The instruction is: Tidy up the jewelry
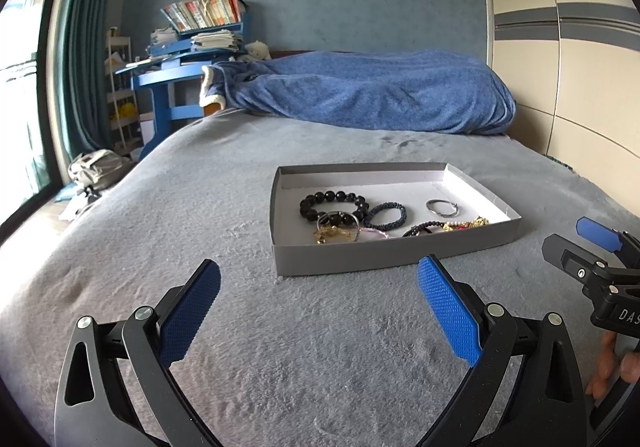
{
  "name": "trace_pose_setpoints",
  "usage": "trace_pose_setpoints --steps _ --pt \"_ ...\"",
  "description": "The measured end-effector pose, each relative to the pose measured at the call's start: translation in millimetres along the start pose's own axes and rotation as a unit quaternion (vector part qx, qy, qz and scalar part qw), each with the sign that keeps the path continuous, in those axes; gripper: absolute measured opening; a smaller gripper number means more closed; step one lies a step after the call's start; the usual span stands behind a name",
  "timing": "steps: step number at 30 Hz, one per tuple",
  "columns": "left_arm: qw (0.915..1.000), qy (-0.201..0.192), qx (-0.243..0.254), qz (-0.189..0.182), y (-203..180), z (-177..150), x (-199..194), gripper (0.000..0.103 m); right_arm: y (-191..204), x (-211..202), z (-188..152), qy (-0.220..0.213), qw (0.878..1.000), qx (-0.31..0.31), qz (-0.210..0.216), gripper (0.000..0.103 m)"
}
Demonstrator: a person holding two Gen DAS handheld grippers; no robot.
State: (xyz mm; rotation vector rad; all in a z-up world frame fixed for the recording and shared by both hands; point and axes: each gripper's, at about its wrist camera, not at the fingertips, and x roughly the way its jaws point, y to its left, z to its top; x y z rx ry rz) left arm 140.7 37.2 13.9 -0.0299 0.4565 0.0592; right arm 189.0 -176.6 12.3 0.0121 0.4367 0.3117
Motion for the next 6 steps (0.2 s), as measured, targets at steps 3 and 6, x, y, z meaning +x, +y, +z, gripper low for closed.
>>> trace_pose_setpoints --steps 3,6 --pt "1.0 0.0 0.0 0.0 -0.1 -0.5 0.4 0.098 0.1 -0.1 0.0 0.0 1.0 0.0 0.0 0.098" --pt "1.0 0.001 0.0 0.0 -0.2 -0.4 0.5 0.098 0.1 -0.2 0.0 0.0 1.0 0.0 0.0 0.098"
